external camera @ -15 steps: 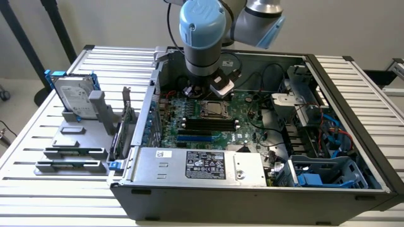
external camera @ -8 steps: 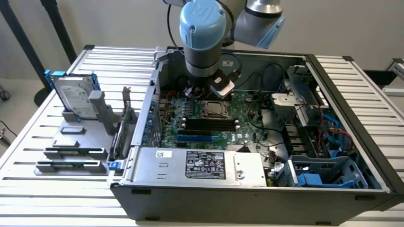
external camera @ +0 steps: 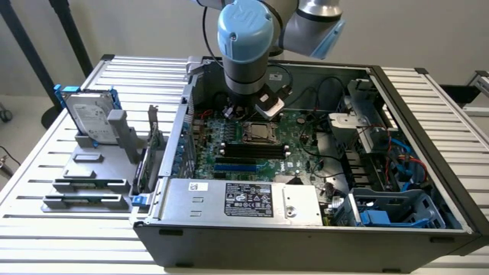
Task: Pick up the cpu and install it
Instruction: 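Install the first cpu locking lever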
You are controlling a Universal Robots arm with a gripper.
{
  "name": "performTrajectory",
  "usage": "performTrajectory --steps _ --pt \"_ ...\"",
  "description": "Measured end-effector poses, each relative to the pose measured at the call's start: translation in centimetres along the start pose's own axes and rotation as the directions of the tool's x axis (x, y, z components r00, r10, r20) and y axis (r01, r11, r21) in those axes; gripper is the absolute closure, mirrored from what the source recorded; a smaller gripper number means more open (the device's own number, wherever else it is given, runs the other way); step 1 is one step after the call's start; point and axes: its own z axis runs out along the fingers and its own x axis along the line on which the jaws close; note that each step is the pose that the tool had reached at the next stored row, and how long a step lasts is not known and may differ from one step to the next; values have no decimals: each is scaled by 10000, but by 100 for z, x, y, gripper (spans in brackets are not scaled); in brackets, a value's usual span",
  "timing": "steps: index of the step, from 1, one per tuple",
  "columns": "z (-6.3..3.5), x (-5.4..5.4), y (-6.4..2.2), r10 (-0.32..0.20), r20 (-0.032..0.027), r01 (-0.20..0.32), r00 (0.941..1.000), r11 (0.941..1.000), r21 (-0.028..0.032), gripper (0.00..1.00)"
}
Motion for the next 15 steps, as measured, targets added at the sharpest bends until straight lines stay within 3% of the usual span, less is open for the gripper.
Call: performTrajectory --steps 15 --pt "23 42 42 -20 7 20 10000 10000 -7 89"
